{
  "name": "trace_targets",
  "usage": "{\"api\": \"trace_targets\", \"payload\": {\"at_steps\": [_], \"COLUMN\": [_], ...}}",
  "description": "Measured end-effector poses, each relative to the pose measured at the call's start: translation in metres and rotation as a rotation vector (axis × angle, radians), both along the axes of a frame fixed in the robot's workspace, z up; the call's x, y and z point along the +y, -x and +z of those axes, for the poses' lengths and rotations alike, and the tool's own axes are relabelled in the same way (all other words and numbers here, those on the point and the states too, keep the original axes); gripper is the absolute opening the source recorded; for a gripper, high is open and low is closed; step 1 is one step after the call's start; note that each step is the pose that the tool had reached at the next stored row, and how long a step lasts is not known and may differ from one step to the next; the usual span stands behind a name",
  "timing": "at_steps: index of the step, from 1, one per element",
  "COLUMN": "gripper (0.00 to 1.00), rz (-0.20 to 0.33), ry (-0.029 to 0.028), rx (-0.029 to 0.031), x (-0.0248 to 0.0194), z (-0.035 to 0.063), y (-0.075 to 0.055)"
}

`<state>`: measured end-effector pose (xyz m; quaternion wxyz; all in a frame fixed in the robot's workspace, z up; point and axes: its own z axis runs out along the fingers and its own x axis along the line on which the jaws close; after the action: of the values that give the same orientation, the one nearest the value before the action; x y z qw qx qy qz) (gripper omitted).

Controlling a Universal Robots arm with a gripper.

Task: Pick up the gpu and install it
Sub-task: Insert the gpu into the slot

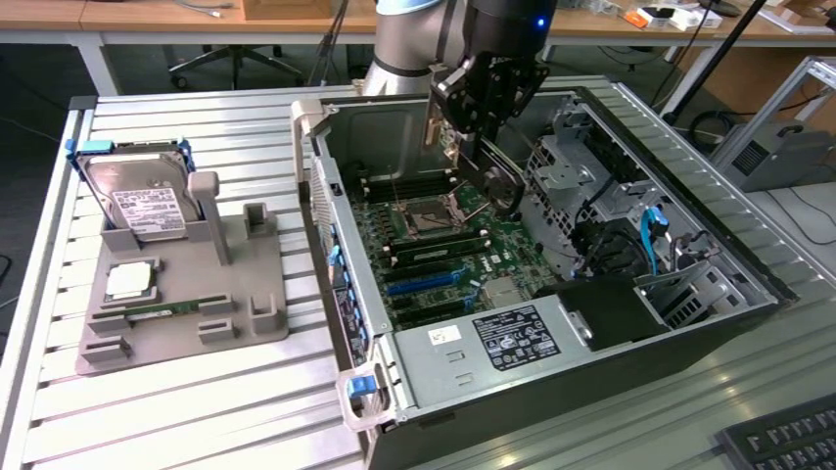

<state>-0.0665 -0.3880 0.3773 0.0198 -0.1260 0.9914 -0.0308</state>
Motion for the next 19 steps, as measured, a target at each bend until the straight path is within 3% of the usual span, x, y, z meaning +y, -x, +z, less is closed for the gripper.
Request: {"api": "trace_targets", "payload": {"at_steps": [19], "gripper": [0.27], "rz": [0.023], "ry": [0.0006], "rx": [0.0000], "x": [0.0000], "z": [-0.0010], "y": [0.0000]}}
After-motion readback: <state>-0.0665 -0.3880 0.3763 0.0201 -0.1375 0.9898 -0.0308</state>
